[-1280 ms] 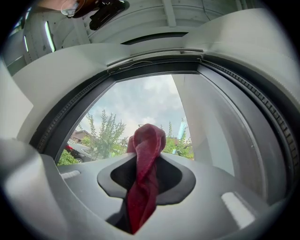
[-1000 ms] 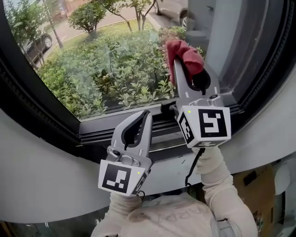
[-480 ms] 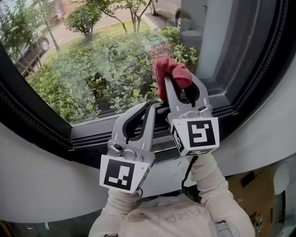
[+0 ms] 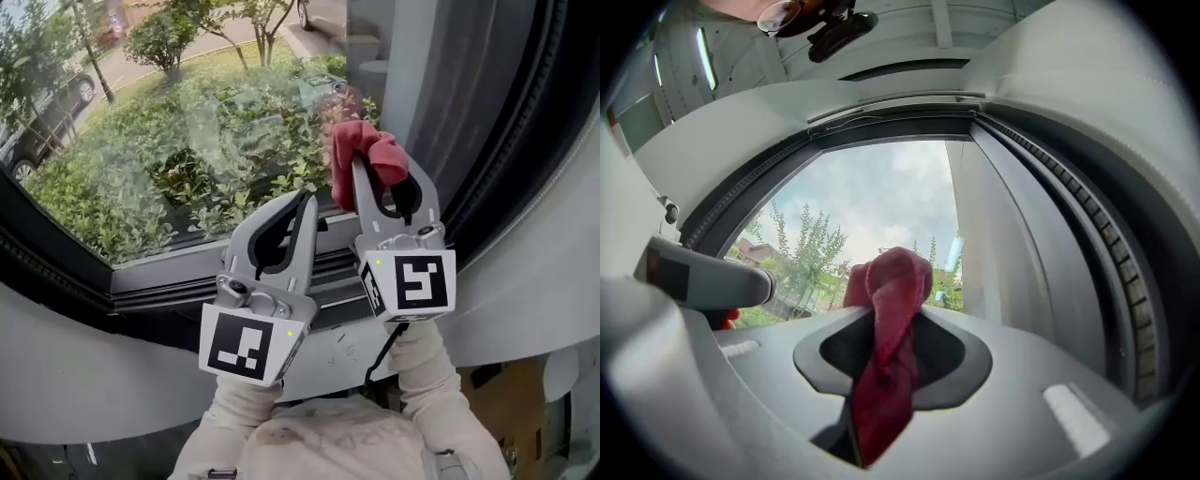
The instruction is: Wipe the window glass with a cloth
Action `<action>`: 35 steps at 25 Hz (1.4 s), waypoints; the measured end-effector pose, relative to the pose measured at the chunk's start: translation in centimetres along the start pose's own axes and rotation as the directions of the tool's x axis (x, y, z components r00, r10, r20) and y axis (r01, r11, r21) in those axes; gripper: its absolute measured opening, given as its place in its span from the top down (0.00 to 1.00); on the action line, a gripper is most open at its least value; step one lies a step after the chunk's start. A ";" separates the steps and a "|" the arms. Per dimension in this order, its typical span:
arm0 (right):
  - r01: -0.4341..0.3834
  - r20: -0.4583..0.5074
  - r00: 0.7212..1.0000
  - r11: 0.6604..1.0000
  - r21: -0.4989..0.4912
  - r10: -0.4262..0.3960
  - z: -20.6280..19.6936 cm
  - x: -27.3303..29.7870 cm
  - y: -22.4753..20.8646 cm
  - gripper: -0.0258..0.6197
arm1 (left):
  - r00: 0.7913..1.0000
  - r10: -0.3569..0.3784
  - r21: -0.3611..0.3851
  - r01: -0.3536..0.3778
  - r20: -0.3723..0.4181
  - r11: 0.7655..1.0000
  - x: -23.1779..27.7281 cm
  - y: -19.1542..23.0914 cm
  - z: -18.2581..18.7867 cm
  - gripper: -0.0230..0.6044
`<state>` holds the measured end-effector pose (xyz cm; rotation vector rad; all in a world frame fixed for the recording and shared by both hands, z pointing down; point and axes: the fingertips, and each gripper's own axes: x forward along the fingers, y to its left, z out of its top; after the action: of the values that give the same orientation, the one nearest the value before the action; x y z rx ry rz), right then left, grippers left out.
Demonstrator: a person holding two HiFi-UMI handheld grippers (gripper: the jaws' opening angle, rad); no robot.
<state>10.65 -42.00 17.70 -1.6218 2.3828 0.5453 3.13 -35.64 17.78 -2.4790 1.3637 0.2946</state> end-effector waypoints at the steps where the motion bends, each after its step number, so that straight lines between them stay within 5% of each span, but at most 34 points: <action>1: 0.007 -0.002 1.000 1.000 -0.001 -0.007 0.0 -0.1 -0.9 0.76 | 1.000 -0.004 -0.001 0.004 0.001 1.000 0.6 -0.5 0.0 0.96; 8: 0.065 -0.030 0.997 0.998 0.012 -0.065 -0.5 -0.9 -5.7 0.76 | 1.000 -0.021 0.000 0.021 0.010 1.000 3.2 -2.3 0.5 0.96; 22: 0.130 -0.062 0.990 0.991 0.025 -0.129 -3.4 -2.3 -4.1 0.77 | 0.999 0.029 0.020 -0.029 -0.013 0.999 1.1 0.3 -0.5 0.96; 35: 0.046 -0.024 0.999 0.992 0.116 -0.043 -0.9 0.2 5.8 0.78 | 0.991 0.130 0.033 -0.129 -0.028 0.991 -5.7 6.8 0.4 0.96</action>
<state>5.23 -40.68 19.54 -1.6337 2.3403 0.3751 -5.65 -34.43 18.18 -2.3837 1.5329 0.2635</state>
